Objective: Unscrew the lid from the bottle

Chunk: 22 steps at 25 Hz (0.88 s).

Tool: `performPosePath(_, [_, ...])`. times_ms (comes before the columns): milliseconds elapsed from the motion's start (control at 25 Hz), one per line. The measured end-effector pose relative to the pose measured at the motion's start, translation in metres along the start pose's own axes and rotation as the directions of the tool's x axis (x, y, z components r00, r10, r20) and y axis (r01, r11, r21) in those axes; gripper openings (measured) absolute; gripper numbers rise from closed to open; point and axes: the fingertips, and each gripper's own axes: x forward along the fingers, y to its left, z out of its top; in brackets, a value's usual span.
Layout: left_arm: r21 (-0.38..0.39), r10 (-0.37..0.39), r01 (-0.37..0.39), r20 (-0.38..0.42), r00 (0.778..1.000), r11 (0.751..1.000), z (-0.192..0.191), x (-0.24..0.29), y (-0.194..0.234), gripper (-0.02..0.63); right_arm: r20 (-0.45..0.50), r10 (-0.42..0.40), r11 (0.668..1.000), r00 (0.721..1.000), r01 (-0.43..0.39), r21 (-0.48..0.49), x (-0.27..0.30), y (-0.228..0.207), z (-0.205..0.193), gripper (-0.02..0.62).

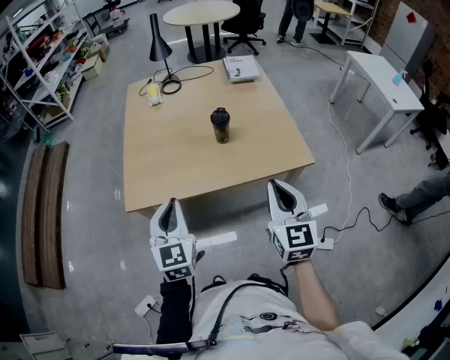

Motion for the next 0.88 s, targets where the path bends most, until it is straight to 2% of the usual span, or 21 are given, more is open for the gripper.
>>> performPosePath(280, [0.006, -0.009, 0.009, 0.011, 1.0, 1.0, 0.012, -0.002, -0.017, 0.003, 0.0, -0.005, 1.0, 1.0, 0.005, 0.011, -0.01, -0.01, -0.004, 0.003])
performPosePath(680, [0.002, -0.012, 0.012, -0.012, 1.0, 1.0, 0.004, 0.001, -0.039, 0.003, 0.031, 0.044, 0.999, 0.999, -0.045, 0.011, -0.023, -0.017, -0.002, 0.005])
performPosePath(880, [0.043, -0.029, 0.03, -0.033, 0.999, 0.999, 0.0, 0.01, -0.051, 0.003, 0.02, 0.08, 0.996, 0.997, -0.081, 0.025, -0.016, -0.019, -0.012, 0.005])
